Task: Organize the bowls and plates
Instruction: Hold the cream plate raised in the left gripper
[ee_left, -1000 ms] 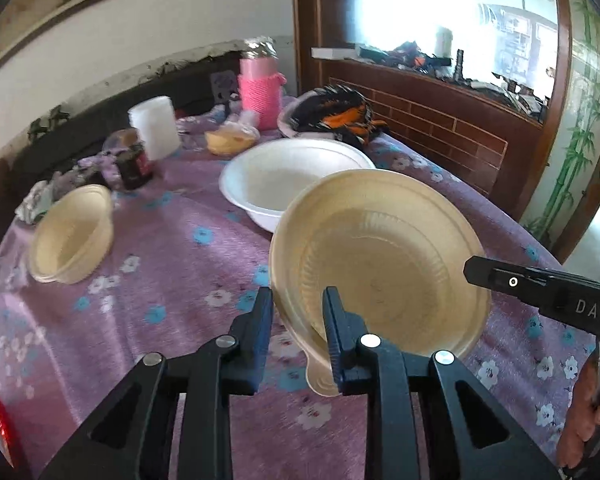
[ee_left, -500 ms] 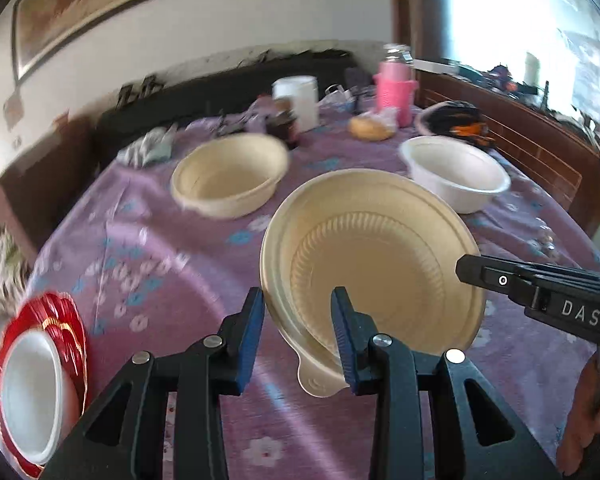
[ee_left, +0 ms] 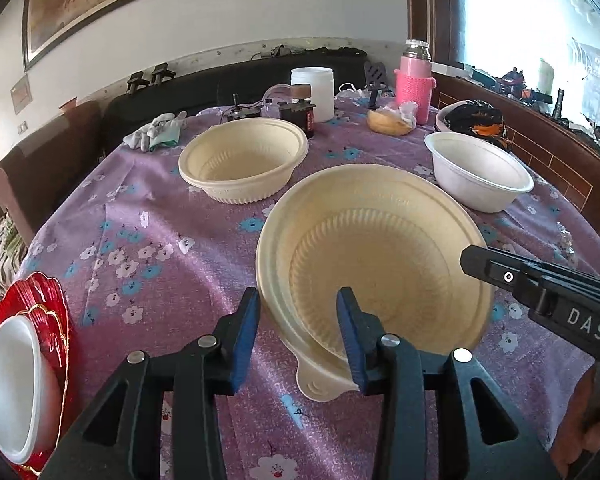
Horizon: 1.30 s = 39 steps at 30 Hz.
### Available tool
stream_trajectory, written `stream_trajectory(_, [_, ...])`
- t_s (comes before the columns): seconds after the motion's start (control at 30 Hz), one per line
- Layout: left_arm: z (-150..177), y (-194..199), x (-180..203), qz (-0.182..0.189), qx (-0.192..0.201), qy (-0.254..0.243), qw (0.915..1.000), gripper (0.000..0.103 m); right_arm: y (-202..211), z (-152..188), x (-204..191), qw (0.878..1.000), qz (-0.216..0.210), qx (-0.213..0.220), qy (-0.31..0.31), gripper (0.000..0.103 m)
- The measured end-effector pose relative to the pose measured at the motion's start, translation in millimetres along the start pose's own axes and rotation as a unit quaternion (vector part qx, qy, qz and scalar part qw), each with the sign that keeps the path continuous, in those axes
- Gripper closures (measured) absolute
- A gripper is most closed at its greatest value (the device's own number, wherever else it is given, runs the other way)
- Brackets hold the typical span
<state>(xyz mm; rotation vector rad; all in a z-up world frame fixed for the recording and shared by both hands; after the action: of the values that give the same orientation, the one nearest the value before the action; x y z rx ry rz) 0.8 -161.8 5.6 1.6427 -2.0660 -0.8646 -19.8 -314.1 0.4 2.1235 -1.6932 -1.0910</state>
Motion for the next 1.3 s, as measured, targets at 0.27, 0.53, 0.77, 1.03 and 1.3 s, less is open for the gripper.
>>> stream_trajectory(0.27, [0,0,0,-0.004,0.004,-0.002,1.0000,0.064,1,2,0,1.000,-0.003,-0.003,0.003,0.085])
stream_trajectory(0.53, [0,0,-2,-0.006,0.006,0.000,1.0000,0.064,4,3,-9,1.000,0.004,0.006,0.027,0.085])
stream_trajectory(0.77, [0,1,0,-0.010,0.009,-0.003,0.9999,0.064,8,3,-10,1.000,0.001,0.012,0.027,0.085])
stream_trajectory(1.03, [0,2,0,-0.010,0.012,-0.004,0.9999,0.064,13,4,-14,0.999,0.005,0.021,0.034,0.085])
stream_trajectory(1.3, [-1,2,1,-0.013,0.014,-0.006,0.9998,0.064,17,4,-19,0.998,0.015,0.031,0.047,0.085])
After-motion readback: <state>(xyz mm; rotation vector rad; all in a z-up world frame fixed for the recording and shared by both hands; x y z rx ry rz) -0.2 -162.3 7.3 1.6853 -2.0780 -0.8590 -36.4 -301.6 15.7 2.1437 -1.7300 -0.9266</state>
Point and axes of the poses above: each gripper's, at about its wrist camera, not at the fingertips, and y roughly against the way its jaws point, x to its right, z to its underside, the point moved 4 cm from there along -y, roughly the way its jaws point, and after that the axes turned 3 degrees about -z, right-handed, at the moved point
